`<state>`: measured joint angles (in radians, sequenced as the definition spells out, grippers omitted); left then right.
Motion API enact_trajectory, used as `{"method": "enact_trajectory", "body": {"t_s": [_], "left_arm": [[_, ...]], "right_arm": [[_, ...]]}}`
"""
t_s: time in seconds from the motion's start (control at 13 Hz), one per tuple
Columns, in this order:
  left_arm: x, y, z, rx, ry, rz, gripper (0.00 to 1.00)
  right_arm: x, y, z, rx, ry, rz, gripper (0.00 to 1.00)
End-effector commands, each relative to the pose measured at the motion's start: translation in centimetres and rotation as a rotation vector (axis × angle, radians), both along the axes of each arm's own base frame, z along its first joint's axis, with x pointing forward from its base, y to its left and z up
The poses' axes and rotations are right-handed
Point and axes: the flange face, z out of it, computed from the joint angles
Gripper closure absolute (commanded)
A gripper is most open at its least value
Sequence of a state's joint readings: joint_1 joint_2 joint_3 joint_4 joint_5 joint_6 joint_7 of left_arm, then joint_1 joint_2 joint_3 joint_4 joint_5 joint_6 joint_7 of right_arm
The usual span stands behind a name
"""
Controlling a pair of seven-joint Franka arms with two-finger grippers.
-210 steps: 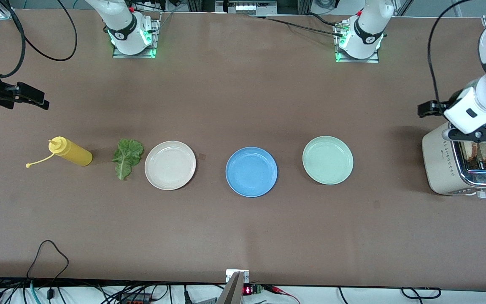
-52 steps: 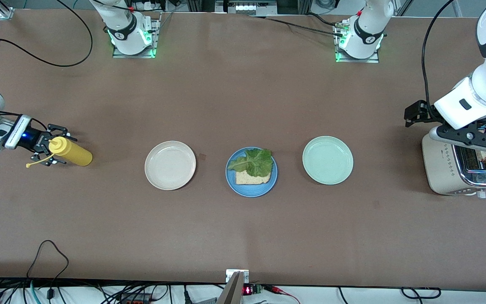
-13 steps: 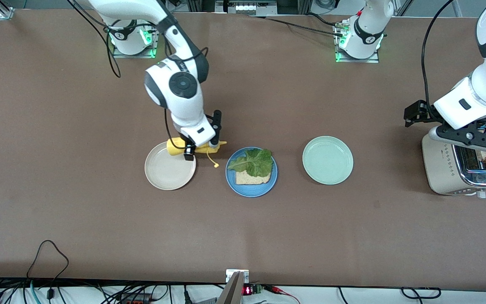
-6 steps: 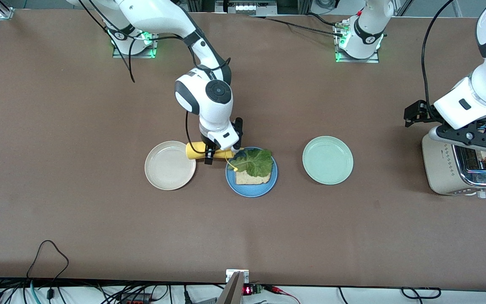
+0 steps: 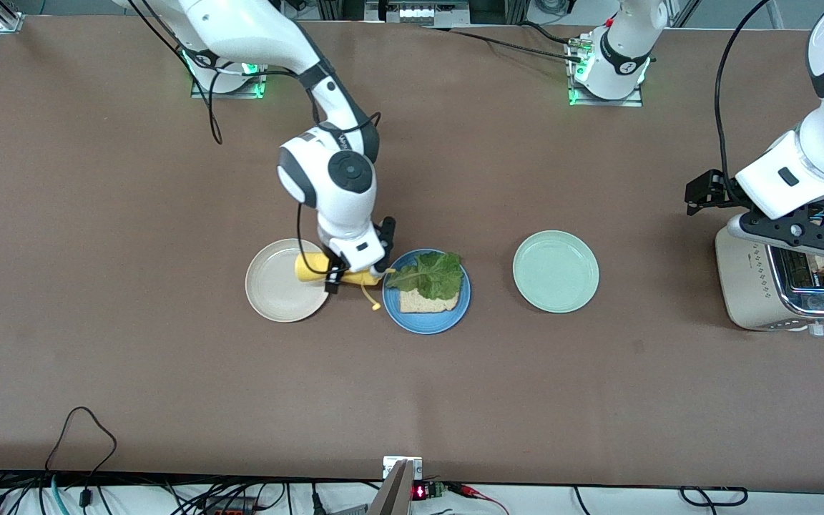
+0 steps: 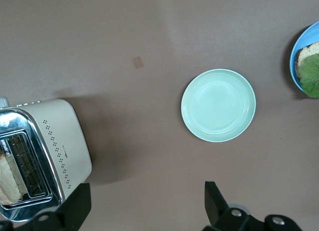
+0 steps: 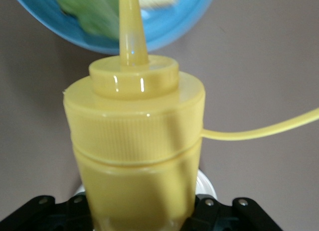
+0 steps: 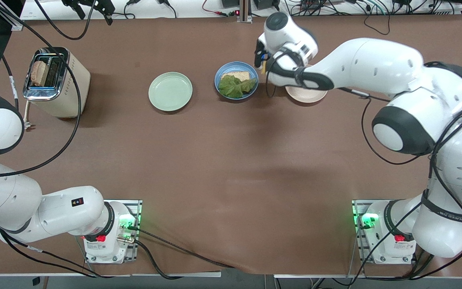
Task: Make sandwich in blue plate with both arms
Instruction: 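Return the bottle to its spot with the right gripper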
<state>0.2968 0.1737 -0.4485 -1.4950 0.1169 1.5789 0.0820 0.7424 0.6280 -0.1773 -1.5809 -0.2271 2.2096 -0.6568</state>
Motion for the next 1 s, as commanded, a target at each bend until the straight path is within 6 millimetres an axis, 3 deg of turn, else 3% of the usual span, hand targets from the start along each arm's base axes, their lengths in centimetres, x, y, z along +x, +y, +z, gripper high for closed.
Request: {"method": "enact_trajectory", "body": {"t_s": [0.0,0.23,0.31,0.39,0.69,0.93], "left_arm": [[-0.2,0.1,0.6,-0.011,-0.002,0.011,0.0],[-0.2,0.1,0.5,-0.011,-0.001,0.013,0.0],[-0.3,0.1,0.5,-0.009,0.008,0.012,0.0],[-0.3,0.1,0.5,-0.009,0.01,0.012,0.0],[-0.4,0.5,0.2,-0.023,0.026,0.024,0.0],[-0.3,0.6,0.1,-0.026,0.03,0.029,0.0]], "right_arm": [[1.4,-4.5,6.0,0.05,0.06,0.0,1.0],[3.9,-12.6,10.3,0.155,0.146,0.043,1.0],[4.8,-18.0,11.8,0.214,0.195,0.069,1.0],[5.4,-21.8,12.3,0.275,0.222,0.085,1.0],[6.0,-35.8,11.5,0.504,0.247,0.192,1.0],[4.7,-44.1,8.6,0.673,0.244,0.242,1.0]]}}
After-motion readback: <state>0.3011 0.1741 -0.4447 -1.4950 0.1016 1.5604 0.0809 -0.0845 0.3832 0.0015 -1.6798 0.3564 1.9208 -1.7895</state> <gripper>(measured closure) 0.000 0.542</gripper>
